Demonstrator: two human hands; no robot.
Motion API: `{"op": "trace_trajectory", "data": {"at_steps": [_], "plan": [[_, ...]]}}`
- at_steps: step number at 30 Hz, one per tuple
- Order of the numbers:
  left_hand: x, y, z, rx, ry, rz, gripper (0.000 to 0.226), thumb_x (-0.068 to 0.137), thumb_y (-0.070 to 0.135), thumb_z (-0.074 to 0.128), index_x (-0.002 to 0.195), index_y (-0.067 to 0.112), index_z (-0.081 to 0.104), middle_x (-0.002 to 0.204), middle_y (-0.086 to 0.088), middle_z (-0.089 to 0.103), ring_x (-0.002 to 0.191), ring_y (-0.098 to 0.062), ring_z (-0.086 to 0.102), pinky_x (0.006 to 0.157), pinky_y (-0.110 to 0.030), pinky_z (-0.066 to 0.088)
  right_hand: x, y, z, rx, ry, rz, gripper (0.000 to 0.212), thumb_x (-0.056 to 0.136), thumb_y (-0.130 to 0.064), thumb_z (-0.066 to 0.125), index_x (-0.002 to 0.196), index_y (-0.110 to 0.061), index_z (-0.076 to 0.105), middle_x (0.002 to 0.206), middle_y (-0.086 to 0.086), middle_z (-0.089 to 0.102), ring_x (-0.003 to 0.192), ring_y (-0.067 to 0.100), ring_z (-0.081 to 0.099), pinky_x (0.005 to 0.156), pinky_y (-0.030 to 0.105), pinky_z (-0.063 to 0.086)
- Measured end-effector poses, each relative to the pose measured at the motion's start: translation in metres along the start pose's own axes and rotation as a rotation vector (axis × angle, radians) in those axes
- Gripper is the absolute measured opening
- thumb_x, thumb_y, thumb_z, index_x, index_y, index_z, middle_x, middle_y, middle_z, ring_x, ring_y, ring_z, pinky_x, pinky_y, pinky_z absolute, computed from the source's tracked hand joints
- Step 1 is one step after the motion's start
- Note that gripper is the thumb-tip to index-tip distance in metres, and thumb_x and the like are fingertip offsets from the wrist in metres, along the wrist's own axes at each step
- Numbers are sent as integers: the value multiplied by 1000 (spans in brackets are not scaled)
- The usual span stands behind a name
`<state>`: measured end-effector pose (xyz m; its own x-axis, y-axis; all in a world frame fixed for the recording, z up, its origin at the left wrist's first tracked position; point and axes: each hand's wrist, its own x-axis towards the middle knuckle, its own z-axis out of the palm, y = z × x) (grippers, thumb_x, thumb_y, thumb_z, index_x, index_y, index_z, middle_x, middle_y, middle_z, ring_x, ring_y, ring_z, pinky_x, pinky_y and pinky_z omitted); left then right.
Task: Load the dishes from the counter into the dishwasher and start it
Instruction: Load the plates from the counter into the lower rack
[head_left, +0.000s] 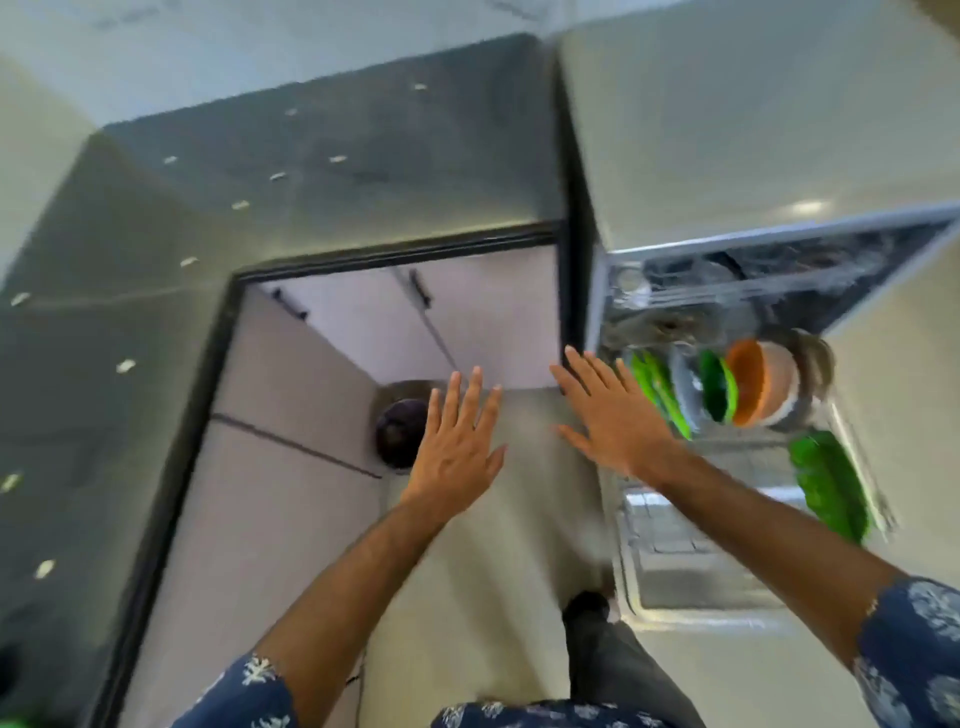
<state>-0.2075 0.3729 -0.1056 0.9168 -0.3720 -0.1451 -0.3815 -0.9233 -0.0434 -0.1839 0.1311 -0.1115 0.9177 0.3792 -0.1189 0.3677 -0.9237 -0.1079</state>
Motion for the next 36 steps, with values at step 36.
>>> {"op": "trace_trajectory", "data": {"at_steps": [36], "plan": [[-536,-179,49,-312,174,-1410,35,99,41,50,127,21,60,148,-4,45,139,-26,39,112,-48,35,26,-658,12,660,-746,-472,47,83,3,67,125,-3,48,121,15,57,96,27,67,73,44,63]]}}
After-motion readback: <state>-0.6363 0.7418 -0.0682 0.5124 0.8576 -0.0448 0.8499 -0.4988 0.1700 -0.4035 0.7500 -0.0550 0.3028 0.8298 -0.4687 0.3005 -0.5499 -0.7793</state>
